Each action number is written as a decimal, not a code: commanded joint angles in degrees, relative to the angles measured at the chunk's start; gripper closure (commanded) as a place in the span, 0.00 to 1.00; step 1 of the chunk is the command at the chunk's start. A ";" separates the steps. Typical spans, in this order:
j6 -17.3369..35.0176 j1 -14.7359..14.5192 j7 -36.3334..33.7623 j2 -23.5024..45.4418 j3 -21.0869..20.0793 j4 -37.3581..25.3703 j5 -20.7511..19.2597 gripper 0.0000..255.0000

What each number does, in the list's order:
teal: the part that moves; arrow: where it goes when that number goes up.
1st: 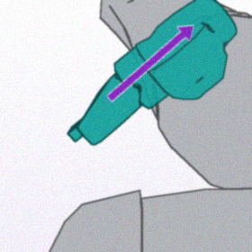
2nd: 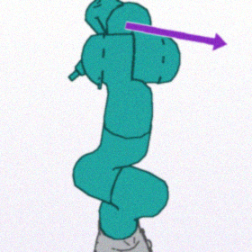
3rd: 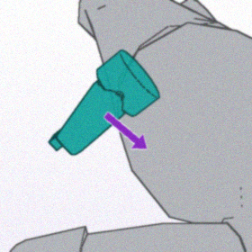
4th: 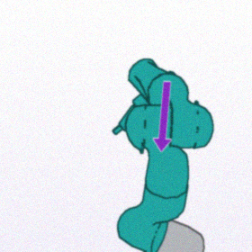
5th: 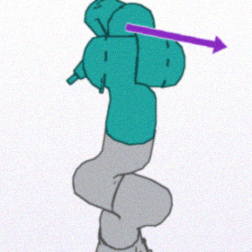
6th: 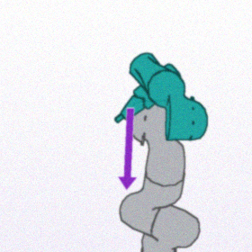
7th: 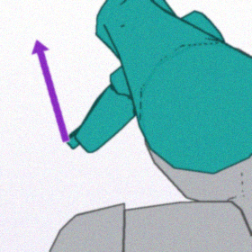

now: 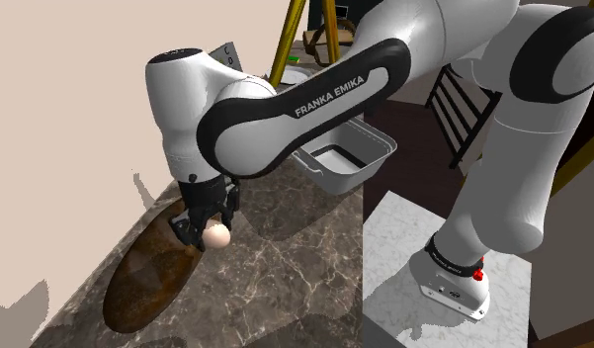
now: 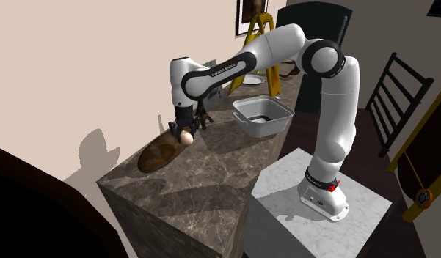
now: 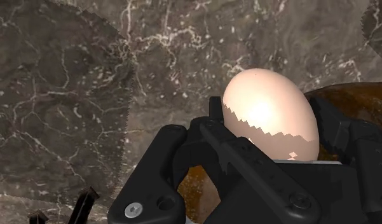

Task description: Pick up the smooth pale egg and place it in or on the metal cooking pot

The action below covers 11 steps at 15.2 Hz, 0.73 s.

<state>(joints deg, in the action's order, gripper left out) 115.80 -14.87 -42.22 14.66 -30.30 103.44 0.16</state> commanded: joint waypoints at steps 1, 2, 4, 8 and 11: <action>-1.42 0.17 0.17 -0.68 -0.08 -0.80 0.35 1.00; -2.12 0.21 0.18 -0.91 -0.12 -1.30 0.46 1.00; -3.55 0.26 0.19 -1.33 -0.19 -2.35 0.67 1.00; -6.42 0.33 0.15 -2.02 -0.30 -4.62 1.00 1.00; -8.61 0.34 0.07 -2.40 -0.37 -6.48 1.17 1.00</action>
<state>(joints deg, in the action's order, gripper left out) 108.01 -14.50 -42.08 12.25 -30.66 97.77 1.34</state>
